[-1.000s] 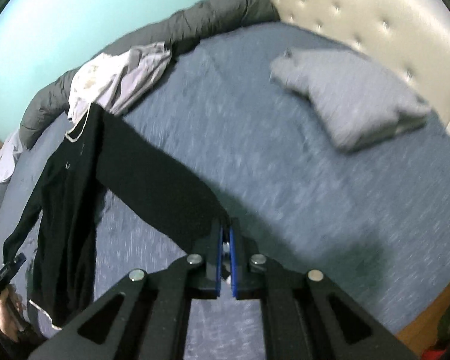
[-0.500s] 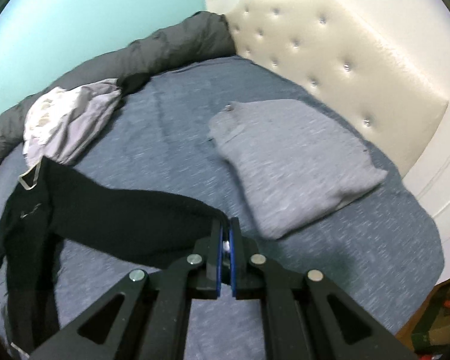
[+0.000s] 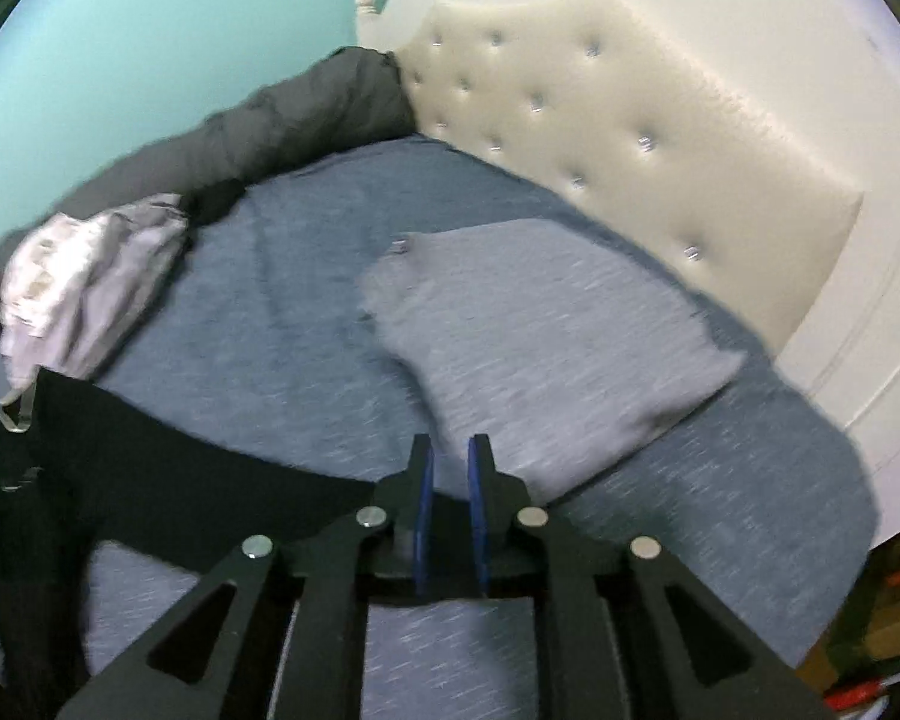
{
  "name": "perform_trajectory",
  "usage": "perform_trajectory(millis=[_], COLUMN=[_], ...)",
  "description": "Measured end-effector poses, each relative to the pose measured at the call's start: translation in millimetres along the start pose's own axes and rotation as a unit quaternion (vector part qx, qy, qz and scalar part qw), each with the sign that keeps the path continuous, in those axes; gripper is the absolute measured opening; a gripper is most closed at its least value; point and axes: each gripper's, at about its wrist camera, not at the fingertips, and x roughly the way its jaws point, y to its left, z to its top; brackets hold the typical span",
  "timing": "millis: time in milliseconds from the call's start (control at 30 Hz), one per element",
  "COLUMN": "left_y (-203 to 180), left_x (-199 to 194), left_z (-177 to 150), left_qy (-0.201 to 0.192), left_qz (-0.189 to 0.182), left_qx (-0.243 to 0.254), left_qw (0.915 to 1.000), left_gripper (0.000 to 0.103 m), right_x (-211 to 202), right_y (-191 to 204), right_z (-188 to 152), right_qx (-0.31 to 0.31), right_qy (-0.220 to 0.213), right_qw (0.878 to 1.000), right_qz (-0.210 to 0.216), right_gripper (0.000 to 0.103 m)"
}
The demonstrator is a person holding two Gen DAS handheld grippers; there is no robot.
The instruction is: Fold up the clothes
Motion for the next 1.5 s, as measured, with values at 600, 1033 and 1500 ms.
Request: perform_trajectory(millis=[600, 1033, 1500], left_y=[-38.3, -52.9, -51.1], left_x=[-42.2, -20.0, 19.3], left_z=[-8.8, -48.1, -62.0], left_qy=[0.043, 0.111, 0.159], left_qz=[-0.01, 0.005, -0.015], left_qx=[0.019, 0.035, 0.018], left_qw=[0.9988, 0.9931, 0.987], left_gripper=[0.051, 0.051, 0.051], right_x=[-64.4, -63.5, -58.0], right_y=[198.0, 222.9, 211.3], right_z=[-153.8, -192.6, -191.6], right_qx=[-0.193, -0.207, -0.191], right_qy=[0.201, 0.258, 0.262], right_qw=[0.914, 0.895, 0.897], right_qz=[0.296, 0.299, 0.302], right_gripper=[0.054, 0.055, 0.056])
